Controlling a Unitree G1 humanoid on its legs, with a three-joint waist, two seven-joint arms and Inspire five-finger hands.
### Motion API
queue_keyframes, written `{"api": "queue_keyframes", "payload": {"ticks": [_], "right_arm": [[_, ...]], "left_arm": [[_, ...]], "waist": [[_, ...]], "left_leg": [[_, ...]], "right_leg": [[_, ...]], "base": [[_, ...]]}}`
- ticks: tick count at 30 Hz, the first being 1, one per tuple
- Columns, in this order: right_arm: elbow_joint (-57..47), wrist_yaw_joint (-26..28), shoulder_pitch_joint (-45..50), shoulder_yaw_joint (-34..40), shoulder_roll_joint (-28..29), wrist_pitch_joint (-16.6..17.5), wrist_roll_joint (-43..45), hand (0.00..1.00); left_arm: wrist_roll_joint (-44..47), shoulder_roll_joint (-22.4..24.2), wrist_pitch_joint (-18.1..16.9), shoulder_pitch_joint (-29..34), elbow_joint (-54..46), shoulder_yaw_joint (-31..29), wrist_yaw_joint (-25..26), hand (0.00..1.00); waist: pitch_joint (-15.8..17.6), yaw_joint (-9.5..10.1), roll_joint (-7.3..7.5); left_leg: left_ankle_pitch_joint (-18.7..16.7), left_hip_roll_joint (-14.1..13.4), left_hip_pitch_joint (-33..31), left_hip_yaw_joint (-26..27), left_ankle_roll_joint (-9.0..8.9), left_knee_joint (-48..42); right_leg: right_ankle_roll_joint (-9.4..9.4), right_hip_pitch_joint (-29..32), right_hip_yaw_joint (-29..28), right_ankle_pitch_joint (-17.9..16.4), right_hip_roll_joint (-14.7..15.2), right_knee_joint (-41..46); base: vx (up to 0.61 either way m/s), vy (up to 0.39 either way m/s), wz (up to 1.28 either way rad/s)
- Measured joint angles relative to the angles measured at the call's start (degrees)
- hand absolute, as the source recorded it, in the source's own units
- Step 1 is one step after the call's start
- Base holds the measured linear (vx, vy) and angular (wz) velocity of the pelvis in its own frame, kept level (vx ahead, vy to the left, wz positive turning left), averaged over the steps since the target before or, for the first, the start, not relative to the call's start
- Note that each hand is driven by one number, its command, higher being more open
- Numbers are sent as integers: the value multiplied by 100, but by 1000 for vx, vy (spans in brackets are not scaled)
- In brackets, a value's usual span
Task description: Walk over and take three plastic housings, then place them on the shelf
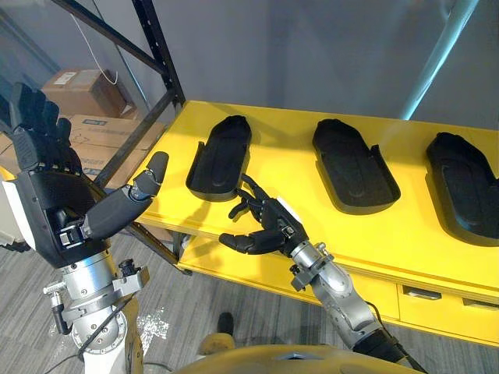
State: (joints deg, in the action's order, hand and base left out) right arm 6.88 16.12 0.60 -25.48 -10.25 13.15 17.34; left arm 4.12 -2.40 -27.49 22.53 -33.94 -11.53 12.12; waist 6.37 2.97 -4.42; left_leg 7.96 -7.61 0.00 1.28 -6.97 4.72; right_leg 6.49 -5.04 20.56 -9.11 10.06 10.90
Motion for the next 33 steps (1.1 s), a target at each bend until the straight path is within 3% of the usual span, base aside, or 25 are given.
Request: {"api": "queue_keyframes", "payload": {"ticks": [9,10,18,23,27,28,33], "right_arm": [[132,43,-165,-168,104,9,111,100],[132,-27,-165,-183,147,12,108,0],[-149,-1009,-167,210,201,395,-470,0],[-1616,-1502,-152,1213,233,761,-777,0],[-2328,-1512,-103,1486,277,1051,-760,0],[-2438,-1508,-60,1482,295,1113,-761,100],[-2699,-1345,264,1536,326,1163,-755,100]], "left_arm": [[30,-3,0,1,11,7,-9,100],[32,-4,0,1,12,7,-10,100],[250,-6,0,2,18,14,-185,100],[527,-7,0,1,21,19,-305,100],[755,-10,-7,-19,21,50,-476,100],[774,-18,-7,-40,21,101,-513,100],[905,-93,-7,-417,35,278,-672,100]], "waist": [[-35,18,60],[-38,17,66],[-86,10,139],[-88,-38,144],[-103,-231,155],[-104,-284,157],[-148,-376,144]], "left_leg": [[27,-4,-11,-16,-2,1],[30,-4,-13,-16,-1,1],[38,-20,-47,55,-2,6],[11,-81,61,409,-20,6],[-44,-139,194,673,-29,7],[-59,-157,236,758,-32,8],[-88,-208,262,1027,-34,8]], "right_leg": [[6,-1,15,6,-4,5],[8,0,15,8,-4,5],[15,85,-51,21,-11,-4],[7,206,-417,145,-58,-41],[-6,220,-682,230,-121,-162],[-7,205,-755,270,-144,-223],[-10,296,-1034,429,-217,-383]], "base": [[-2,-2,0],[0,0,0],[0,0,-4],[-5,-3,-33],[-27,-2,-41],[-29,4,-36],[-20,4,-30]]}}
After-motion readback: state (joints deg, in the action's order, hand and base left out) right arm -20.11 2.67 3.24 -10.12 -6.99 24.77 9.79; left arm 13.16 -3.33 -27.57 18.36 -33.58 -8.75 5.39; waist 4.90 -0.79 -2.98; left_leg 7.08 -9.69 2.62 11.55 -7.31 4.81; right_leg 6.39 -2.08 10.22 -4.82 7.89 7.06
